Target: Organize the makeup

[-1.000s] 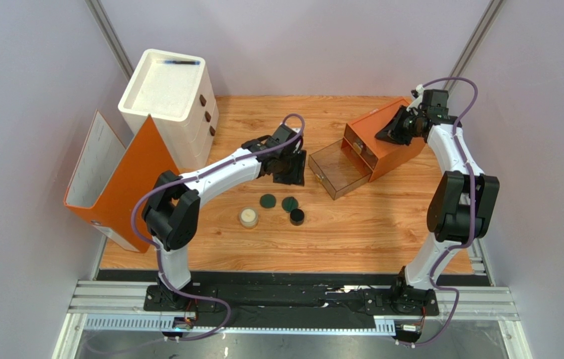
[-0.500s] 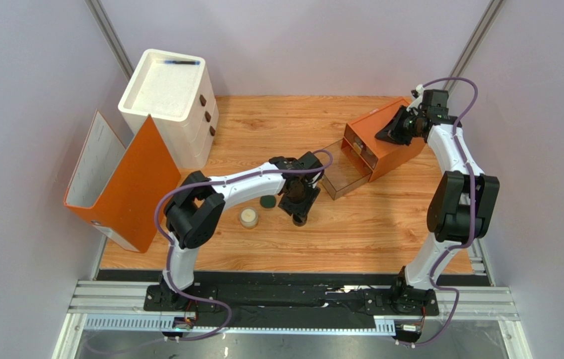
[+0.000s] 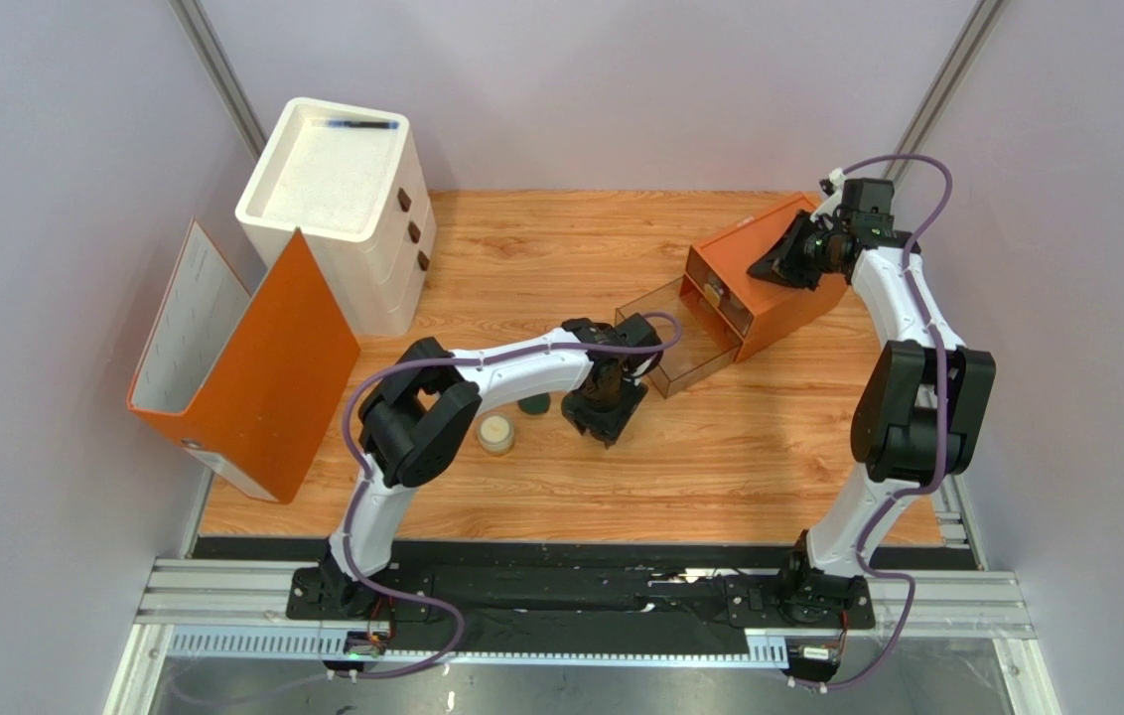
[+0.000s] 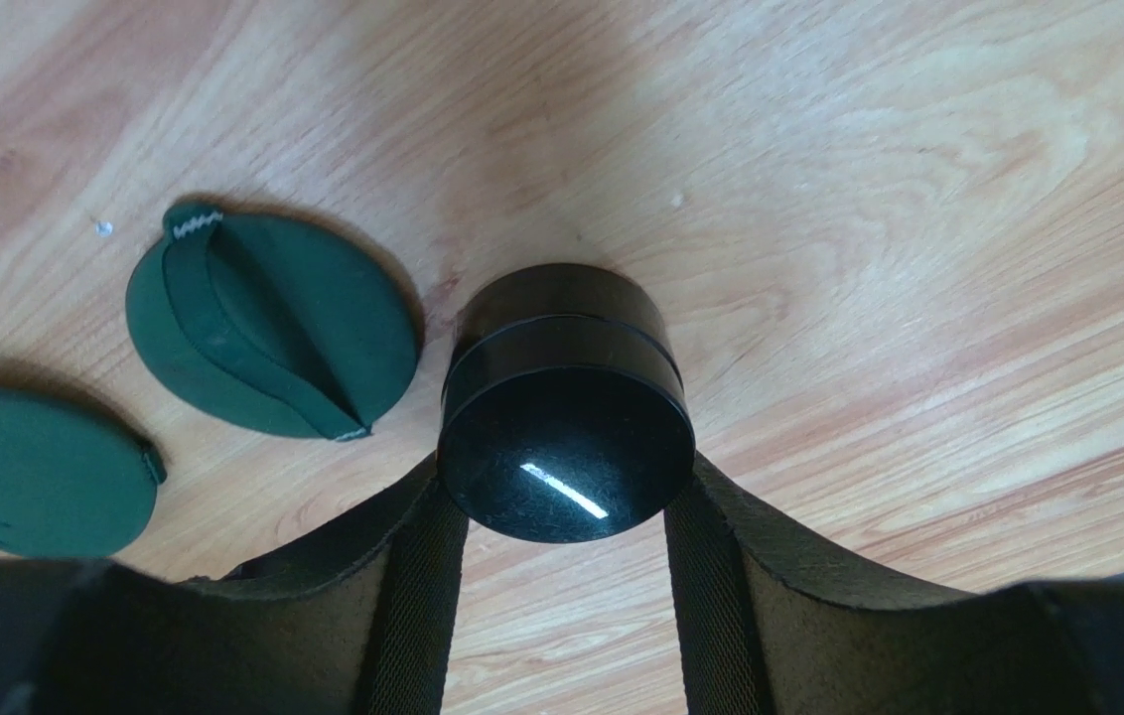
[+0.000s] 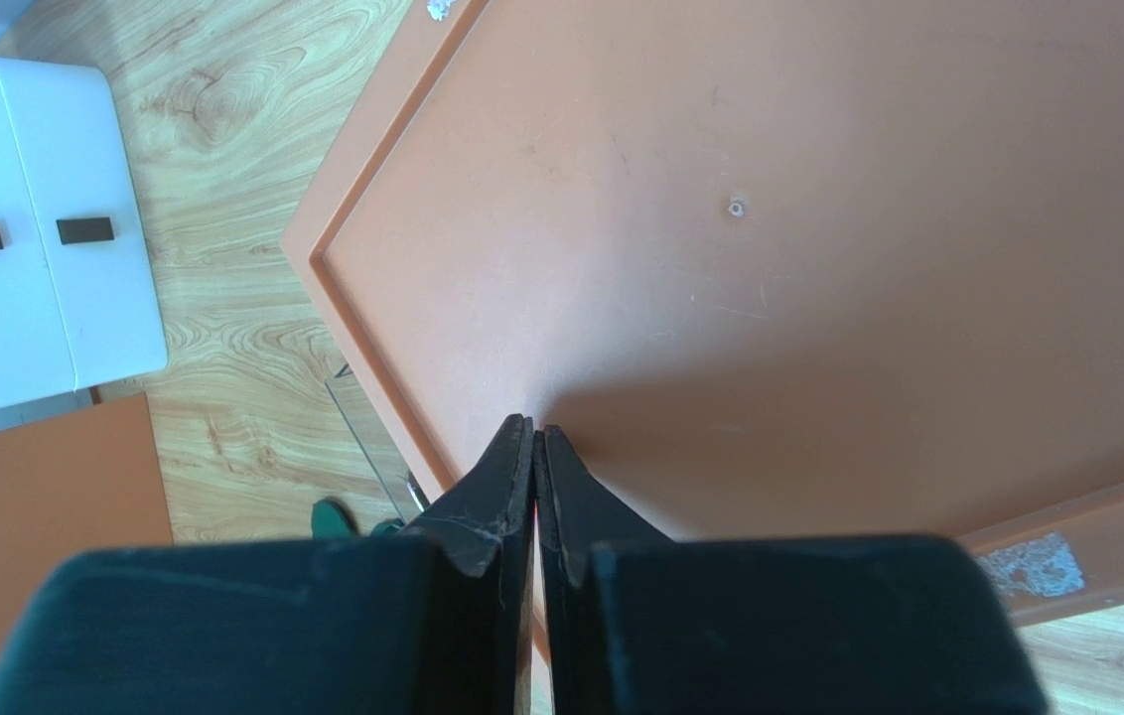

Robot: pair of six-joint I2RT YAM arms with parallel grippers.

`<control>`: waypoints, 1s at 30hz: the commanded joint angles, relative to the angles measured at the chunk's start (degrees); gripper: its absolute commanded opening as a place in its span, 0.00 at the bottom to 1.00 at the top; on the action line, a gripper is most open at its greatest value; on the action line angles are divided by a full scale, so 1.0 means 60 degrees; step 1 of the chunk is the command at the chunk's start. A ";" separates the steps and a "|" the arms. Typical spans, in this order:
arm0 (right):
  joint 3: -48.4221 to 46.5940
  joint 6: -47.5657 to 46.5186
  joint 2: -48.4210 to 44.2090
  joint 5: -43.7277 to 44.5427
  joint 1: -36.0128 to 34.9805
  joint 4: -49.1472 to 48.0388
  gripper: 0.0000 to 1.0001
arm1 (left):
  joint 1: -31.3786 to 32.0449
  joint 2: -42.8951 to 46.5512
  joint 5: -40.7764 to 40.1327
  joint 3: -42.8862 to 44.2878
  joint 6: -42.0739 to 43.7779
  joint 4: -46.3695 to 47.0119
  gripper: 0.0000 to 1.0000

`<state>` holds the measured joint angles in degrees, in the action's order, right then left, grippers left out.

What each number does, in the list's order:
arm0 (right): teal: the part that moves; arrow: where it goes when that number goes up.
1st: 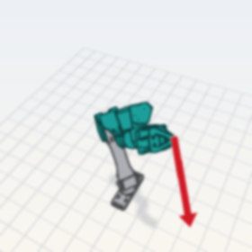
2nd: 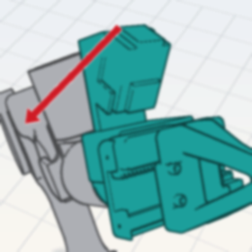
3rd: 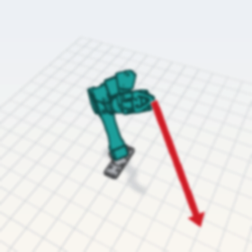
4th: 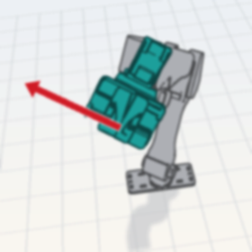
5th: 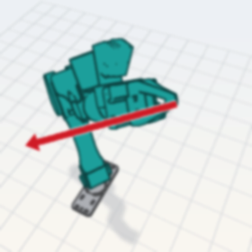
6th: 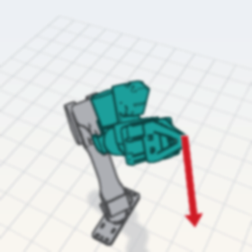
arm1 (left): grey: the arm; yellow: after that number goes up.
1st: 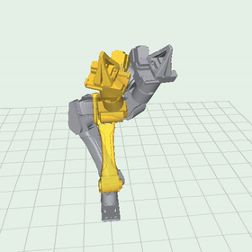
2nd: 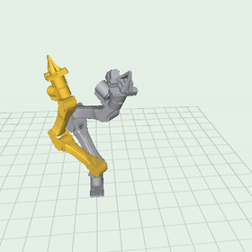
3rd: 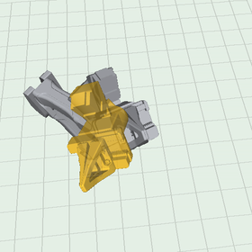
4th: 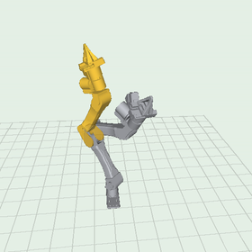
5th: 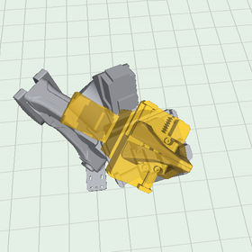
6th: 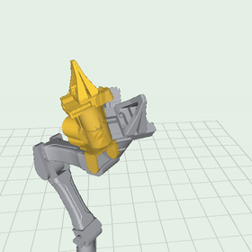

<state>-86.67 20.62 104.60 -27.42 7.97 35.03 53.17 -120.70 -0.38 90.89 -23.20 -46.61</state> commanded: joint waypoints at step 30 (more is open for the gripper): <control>0.1028 -0.0419 0.1098 0.1142 -0.0141 0.2117 0.05 | 0.0030 -0.1619 -0.0157 0.2473 0.0454 -0.0683 0.47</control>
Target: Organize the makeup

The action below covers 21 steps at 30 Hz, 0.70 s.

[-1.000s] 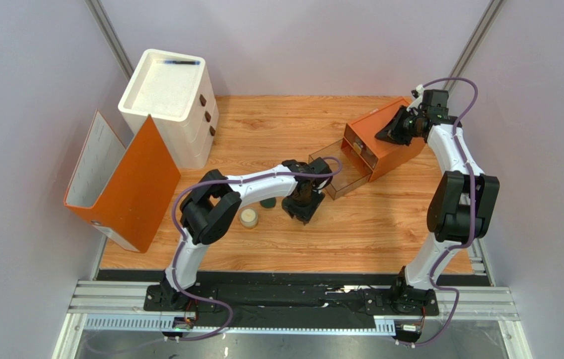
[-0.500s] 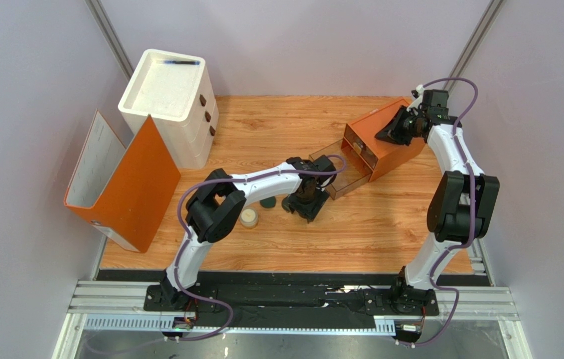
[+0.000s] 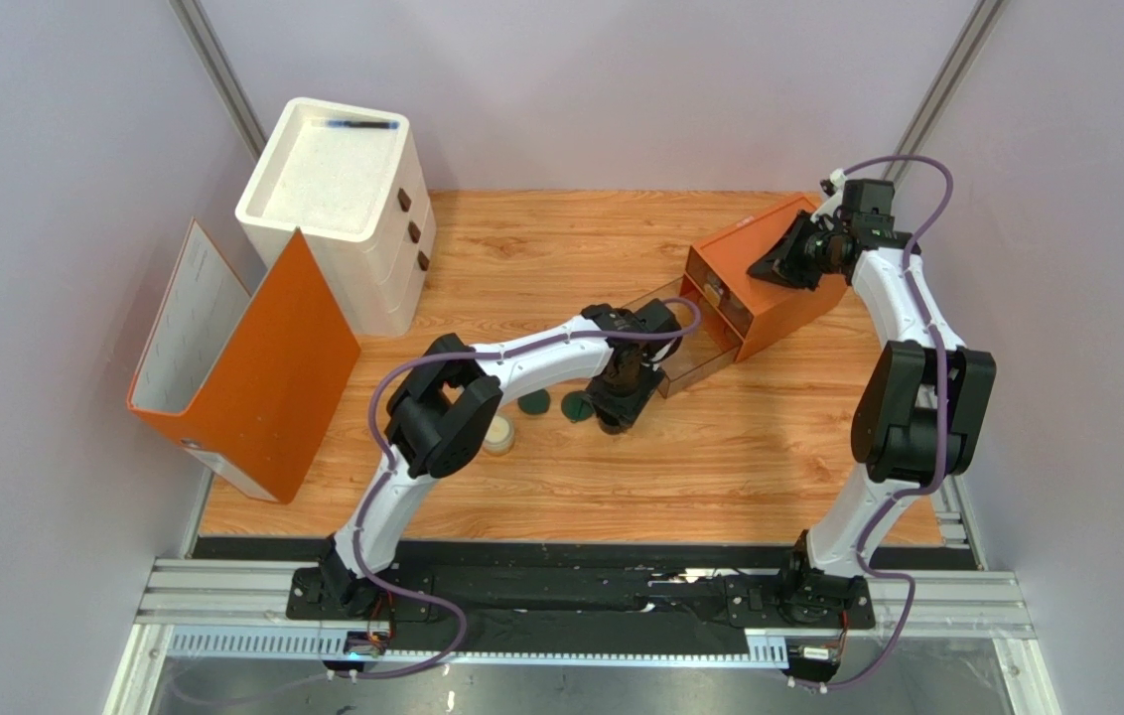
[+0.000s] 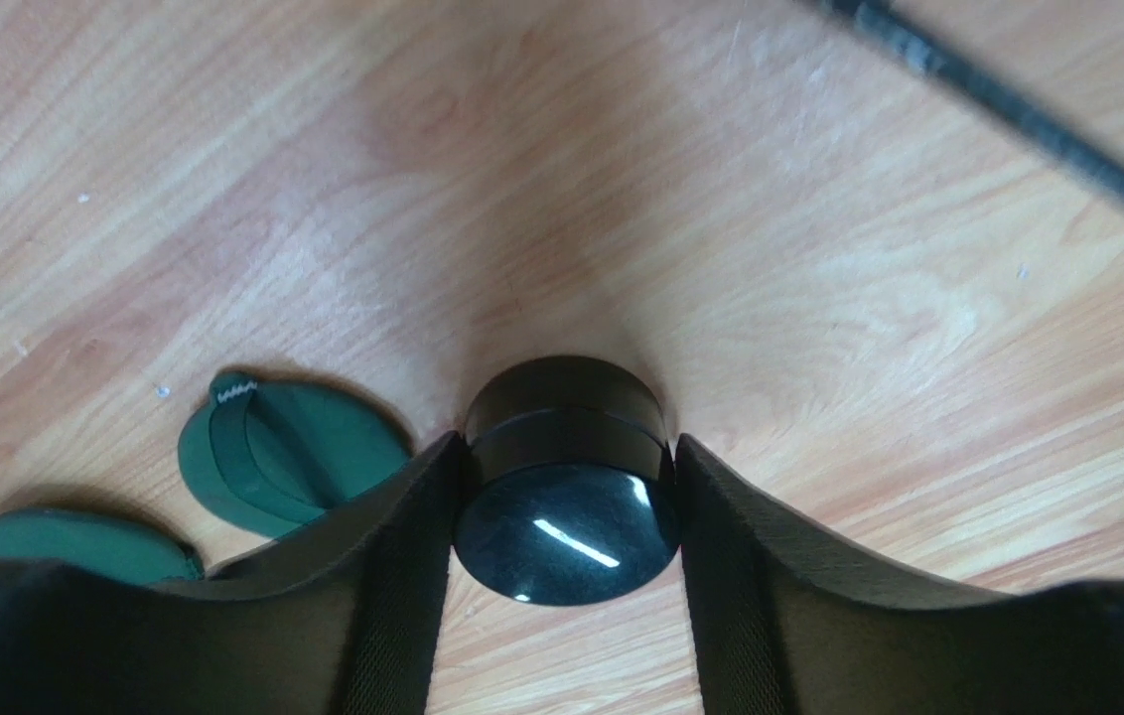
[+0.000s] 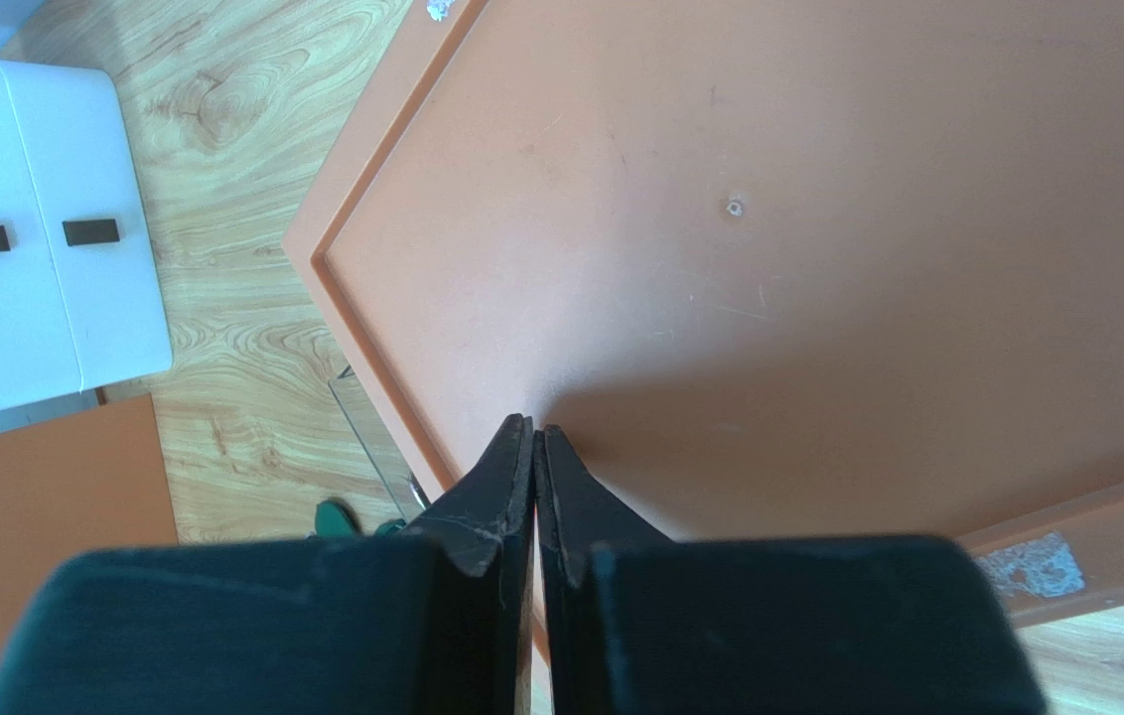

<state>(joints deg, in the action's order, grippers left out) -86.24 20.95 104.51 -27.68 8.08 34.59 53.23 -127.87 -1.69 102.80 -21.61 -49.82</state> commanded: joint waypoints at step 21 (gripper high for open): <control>0.0999 -0.0445 0.1156 0.1186 -0.0159 0.2175 0.05 | -0.0156 0.2696 -0.1109 -0.0292 0.0203 0.3178 0.00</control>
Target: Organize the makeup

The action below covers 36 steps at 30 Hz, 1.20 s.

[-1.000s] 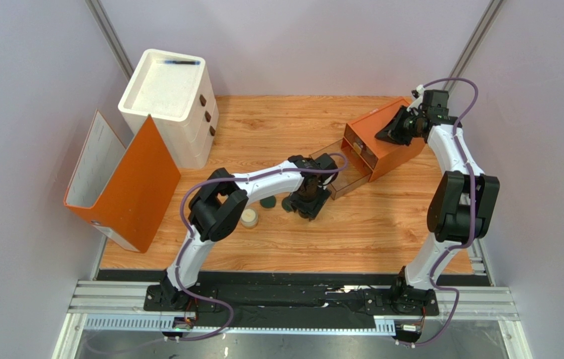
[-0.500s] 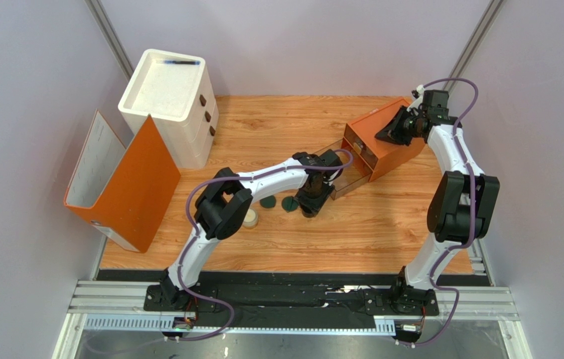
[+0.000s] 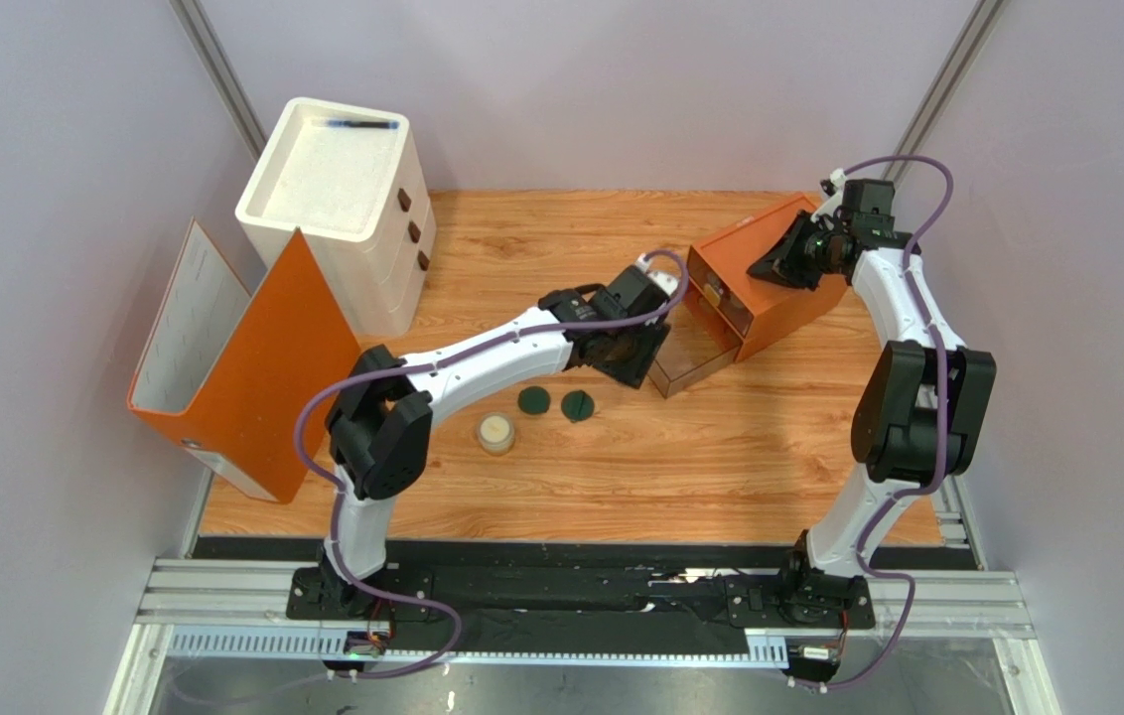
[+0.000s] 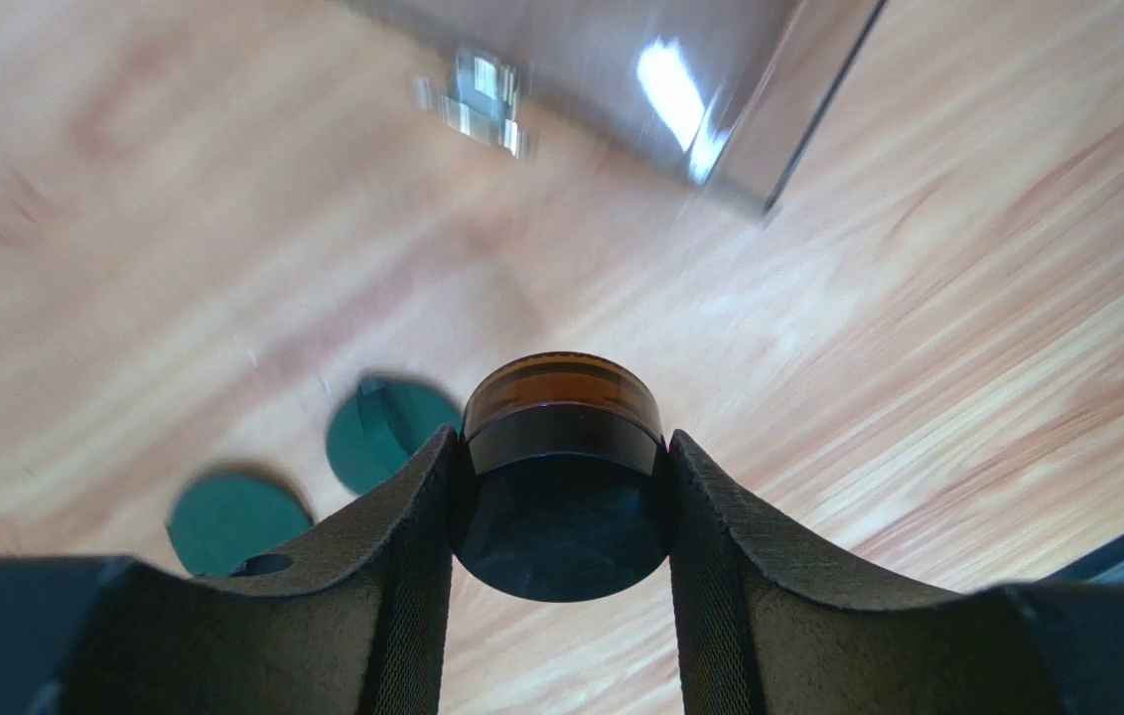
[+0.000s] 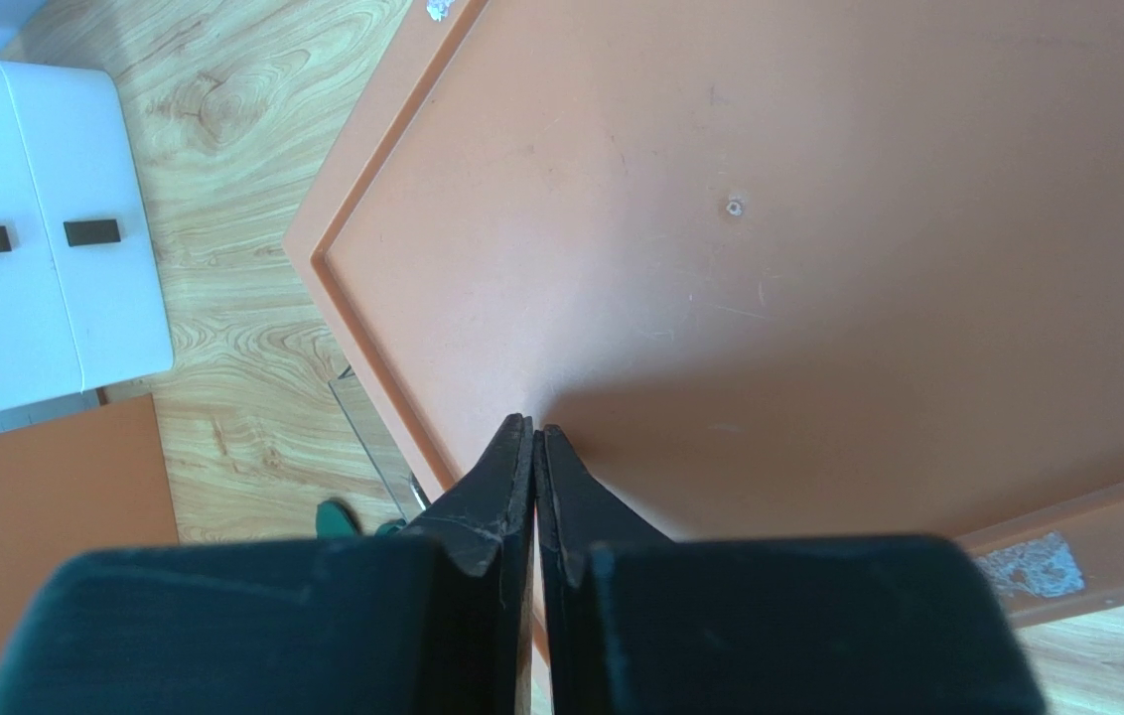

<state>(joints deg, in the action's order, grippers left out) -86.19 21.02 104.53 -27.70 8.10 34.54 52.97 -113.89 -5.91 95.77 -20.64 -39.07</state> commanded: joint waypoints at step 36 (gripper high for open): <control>0.0918 -0.0514 0.1196 0.1175 -0.0148 0.2255 0.05 | -0.0303 -0.3901 0.0312 0.6511 -0.0500 -0.0080 0.72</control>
<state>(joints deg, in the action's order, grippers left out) -86.11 21.19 104.60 -28.23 8.29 34.37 51.62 -139.63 -3.70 133.67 -23.90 -40.51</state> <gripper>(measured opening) 0.048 0.719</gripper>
